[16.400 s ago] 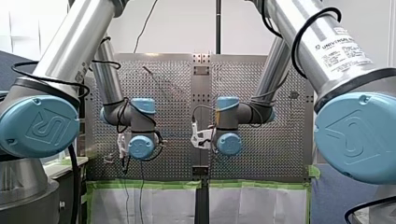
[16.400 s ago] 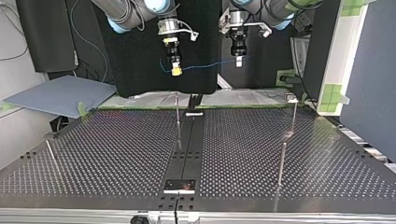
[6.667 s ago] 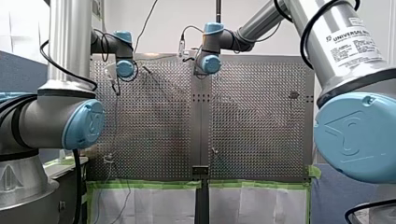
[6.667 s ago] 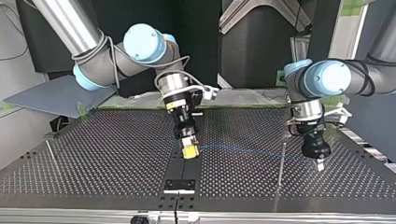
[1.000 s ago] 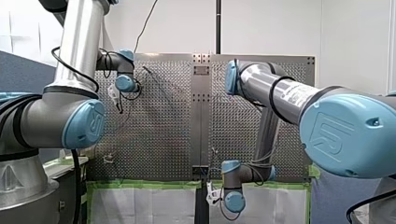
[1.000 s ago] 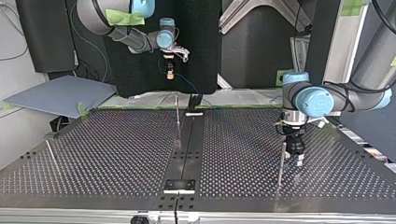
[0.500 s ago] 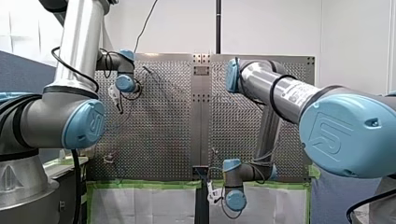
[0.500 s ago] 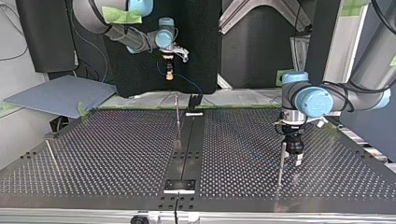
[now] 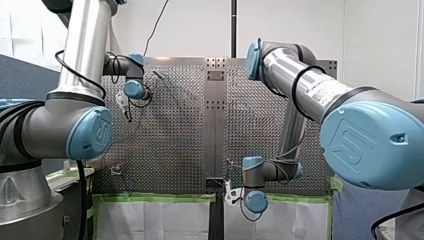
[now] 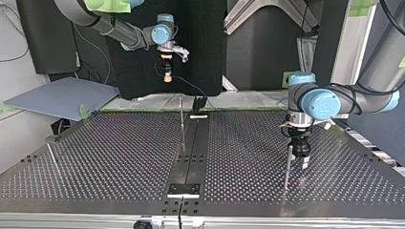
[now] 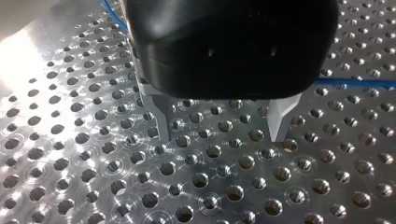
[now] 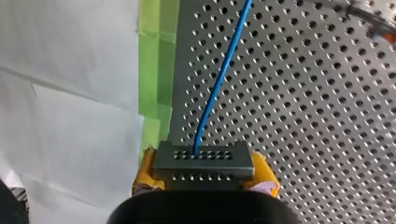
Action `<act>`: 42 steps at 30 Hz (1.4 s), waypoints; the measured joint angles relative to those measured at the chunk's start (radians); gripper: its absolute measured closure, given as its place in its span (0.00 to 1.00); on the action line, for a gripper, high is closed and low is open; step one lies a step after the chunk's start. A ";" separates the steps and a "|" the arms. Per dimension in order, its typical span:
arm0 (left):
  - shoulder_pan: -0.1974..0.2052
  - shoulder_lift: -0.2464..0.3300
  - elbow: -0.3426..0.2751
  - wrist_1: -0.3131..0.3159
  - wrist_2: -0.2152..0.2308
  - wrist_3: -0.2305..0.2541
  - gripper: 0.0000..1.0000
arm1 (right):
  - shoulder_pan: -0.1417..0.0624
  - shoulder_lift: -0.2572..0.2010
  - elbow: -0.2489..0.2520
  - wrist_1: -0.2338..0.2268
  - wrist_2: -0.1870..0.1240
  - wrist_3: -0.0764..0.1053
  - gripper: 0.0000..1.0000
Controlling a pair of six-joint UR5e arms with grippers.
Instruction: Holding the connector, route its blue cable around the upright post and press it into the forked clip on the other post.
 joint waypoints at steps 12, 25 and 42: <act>0.000 0.000 0.000 -0.001 -0.010 0.000 0.00 | -0.006 -0.098 0.076 -0.027 0.004 0.001 1.00; 0.000 0.000 0.000 -0.002 -0.024 0.000 0.00 | -0.015 -0.178 0.091 -0.037 -0.006 0.003 1.00; 0.002 0.000 0.000 -0.007 -0.028 0.000 0.00 | -0.084 -0.179 0.152 -0.078 -0.056 -0.031 1.00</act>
